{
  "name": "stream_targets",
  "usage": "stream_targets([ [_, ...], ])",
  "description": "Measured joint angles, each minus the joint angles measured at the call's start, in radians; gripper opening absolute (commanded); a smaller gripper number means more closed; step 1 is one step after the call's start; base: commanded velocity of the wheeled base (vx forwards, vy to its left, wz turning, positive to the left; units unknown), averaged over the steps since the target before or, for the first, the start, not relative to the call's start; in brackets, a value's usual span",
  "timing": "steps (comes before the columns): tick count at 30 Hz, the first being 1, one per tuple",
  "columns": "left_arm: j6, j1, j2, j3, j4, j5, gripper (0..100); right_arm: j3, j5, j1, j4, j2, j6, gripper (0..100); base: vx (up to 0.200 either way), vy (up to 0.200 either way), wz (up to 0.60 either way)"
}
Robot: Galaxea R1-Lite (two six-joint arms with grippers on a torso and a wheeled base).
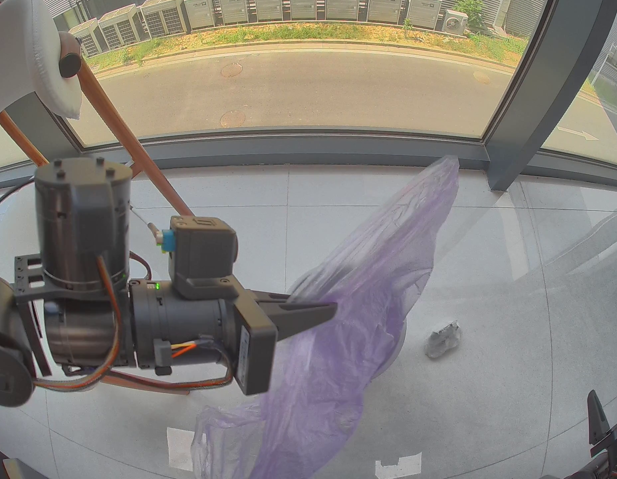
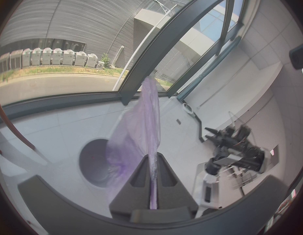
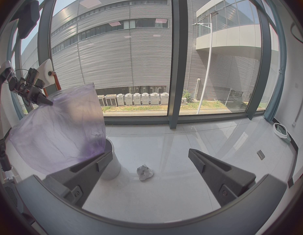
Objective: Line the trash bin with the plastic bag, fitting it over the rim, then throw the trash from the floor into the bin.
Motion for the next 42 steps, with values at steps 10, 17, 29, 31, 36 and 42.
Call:
stream_targets([
  [10, 0.155, 0.206, 0.106, -0.015, -0.051, 0.021, 0, 0.000, -0.001, 0.000, 0.000, 0.000, 0.001, 100, 0.000, 0.000, 0.00],
  [17, 0.156, 0.260, 0.148, -0.105, -0.068, 0.107, 0, 0.000, -0.003, 0.000, 0.000, 0.000, 0.002, 100, 0.000, 0.000, 0.00],
  [29, 0.123, 0.186, 0.199, -0.143, -0.093, 0.202, 0, 0.000, -0.006, 0.000, 0.000, 0.000, 0.006, 100, 0.000, 0.000, 0.00],
  [31, 0.117, 0.171, 0.200, -0.105, -0.108, 0.201, 0, 0.000, -0.007, 0.000, 0.000, 0.000, 0.009, 100, 0.000, 0.000, 0.00],
  [36, 0.123, 0.154, 0.192, 0.003, -0.158, 0.193, 0, 0.000, -0.010, 0.000, 0.000, 0.000, 0.013, 100, 0.000, 0.000, 0.00],
  [42, 0.126, 0.155, 0.176, 0.053, -0.181, 0.190, 0, 0.000, -0.010, 0.000, 0.000, 0.000, 0.013, 100, 0.000, 0.000, 0.00],
])
